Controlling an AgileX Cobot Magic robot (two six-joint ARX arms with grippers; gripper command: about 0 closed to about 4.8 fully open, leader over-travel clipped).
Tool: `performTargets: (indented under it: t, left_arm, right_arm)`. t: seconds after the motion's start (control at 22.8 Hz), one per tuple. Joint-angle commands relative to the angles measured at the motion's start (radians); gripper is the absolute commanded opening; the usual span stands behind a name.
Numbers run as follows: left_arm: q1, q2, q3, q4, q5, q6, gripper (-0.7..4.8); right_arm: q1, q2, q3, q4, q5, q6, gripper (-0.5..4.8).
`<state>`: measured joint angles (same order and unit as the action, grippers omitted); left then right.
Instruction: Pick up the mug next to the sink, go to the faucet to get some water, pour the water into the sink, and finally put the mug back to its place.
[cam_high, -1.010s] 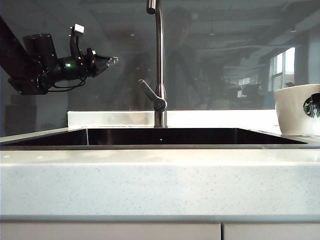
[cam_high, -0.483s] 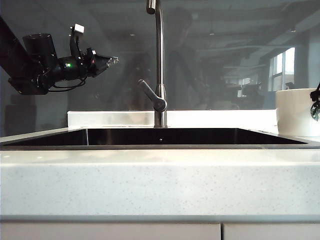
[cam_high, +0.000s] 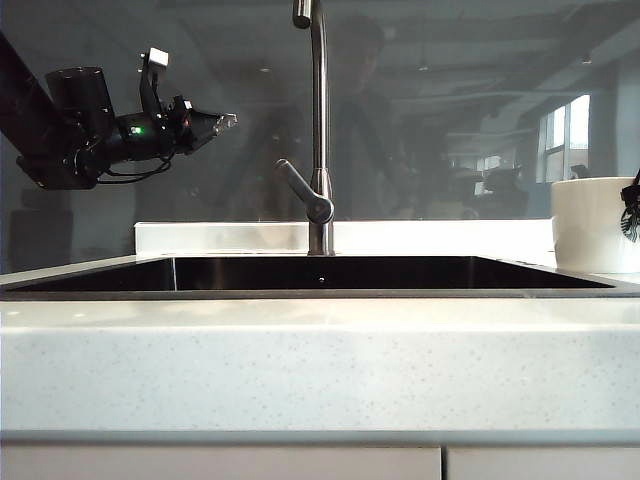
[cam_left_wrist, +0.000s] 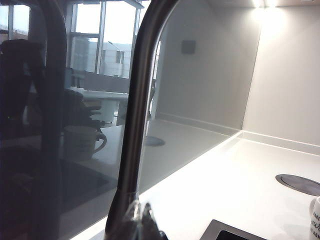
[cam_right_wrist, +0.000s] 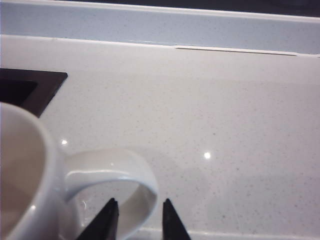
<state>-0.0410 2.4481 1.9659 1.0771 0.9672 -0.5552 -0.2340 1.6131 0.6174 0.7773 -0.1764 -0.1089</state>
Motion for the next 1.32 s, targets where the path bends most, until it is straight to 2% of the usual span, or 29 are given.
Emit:
performTargets:
  t: [0.04, 0.83, 1.05, 1.32]
  left_arm:
    - [0.002, -0.008, 0.005, 0.009, 0.007, -0.003, -0.05]
    - [0.002, -0.008, 0.005, 0.009, 0.044, -0.033, -0.05]
    - [0.002, -0.008, 0.005, 0.008, 0.044, -0.033, -0.05]
    - [0.002, -0.008, 0.005, 0.008, 0.043, -0.032, -0.05]
  right_arm:
    - [0.001, -0.023, 0.004, -0.005, -0.002, 0.005, 1.30]
    - [0.029, -0.123, 0.003, -0.161, -0.023, 0.004, 1.32]
    - [0.024, -0.163, 0.003, -0.222, 0.031, 0.003, 1.32]
    - [0.016, -0.243, 0.000, -0.396, 0.021, -0.004, 1.32]
